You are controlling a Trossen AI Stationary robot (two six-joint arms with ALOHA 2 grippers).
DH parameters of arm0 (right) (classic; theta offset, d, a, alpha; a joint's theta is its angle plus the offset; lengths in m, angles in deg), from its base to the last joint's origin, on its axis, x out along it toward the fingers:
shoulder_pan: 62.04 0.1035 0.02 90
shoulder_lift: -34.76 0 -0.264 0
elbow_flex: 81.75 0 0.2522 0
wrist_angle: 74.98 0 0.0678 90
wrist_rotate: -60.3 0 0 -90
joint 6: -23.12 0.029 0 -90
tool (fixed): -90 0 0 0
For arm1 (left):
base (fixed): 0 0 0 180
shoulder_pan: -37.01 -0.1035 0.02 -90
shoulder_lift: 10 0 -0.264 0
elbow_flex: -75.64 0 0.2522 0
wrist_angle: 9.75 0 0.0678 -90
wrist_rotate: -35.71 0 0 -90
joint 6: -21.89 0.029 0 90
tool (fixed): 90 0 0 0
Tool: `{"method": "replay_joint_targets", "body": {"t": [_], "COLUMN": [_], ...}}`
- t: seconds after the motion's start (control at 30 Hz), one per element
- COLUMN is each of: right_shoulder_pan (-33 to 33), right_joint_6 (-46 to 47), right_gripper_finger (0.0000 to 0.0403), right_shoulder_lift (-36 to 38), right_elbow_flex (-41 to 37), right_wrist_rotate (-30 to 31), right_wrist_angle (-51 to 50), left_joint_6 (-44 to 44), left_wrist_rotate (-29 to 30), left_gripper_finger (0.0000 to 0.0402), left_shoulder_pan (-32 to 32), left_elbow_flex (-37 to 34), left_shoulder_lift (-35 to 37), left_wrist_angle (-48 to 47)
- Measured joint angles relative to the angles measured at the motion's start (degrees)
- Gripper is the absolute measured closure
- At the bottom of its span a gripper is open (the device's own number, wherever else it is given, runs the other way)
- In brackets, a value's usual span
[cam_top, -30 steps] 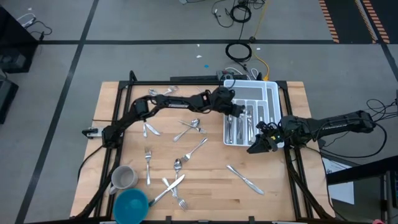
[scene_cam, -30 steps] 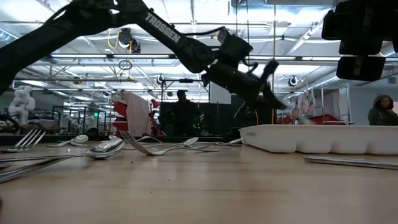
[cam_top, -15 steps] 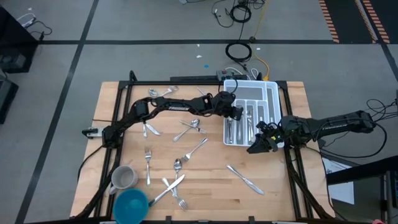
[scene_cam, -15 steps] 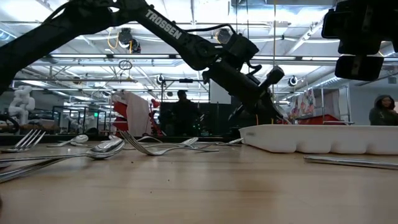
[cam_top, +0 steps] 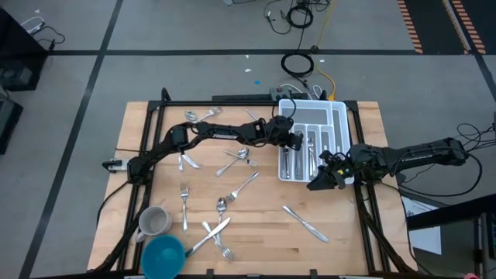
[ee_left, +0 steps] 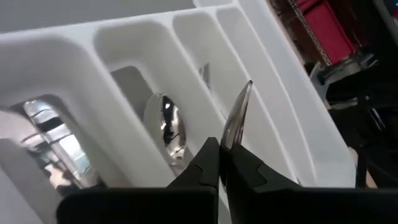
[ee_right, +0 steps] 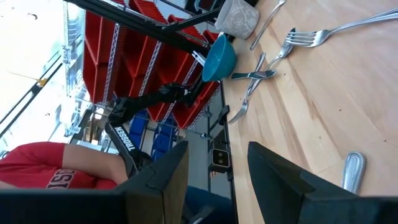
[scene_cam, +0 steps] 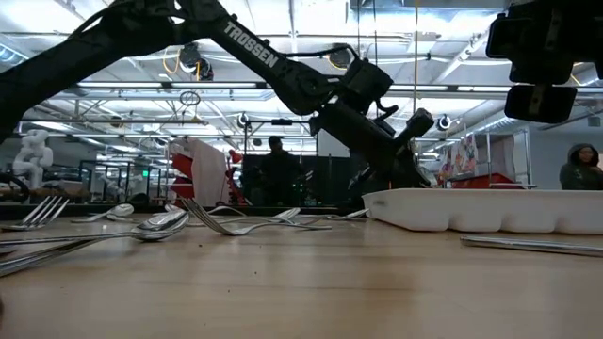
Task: Sort silverware
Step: Put the spoon into the silverware tray
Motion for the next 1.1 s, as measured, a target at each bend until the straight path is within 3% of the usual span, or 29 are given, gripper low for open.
{"method": "replay_joint_targets", "body": {"t": [0.33, 0.67, 1.1], "right_shoulder_pan": [0.0, 0.0, 0.0], "right_joint_6": [-0.7, -0.7, -0.7], "right_gripper_finger": [0.0248, 0.0248, 0.0248], "right_shoulder_lift": [-0.3, -0.3, -0.3], "right_elbow_flex": [0.0, 0.0, 0.0], "right_wrist_rotate": [1.1, 1.1, 1.1], "right_wrist_angle": [0.0, 0.0, -0.6], "left_joint_6": [-1.4, 1.9, 3.5], "left_wrist_rotate": [-2.3, -3.8, -7.8], "left_gripper_finger": [0.0392, 0.0308, 0.0301], "left_shoulder_pan": [-0.2, 0.1, -2.5], "left_elbow_flex": [0.1, 0.0, 1.3], "left_shoulder_lift": [-2.4, -2.4, -2.2], "left_wrist_angle": [1.9, 2.1, 1.2]}}
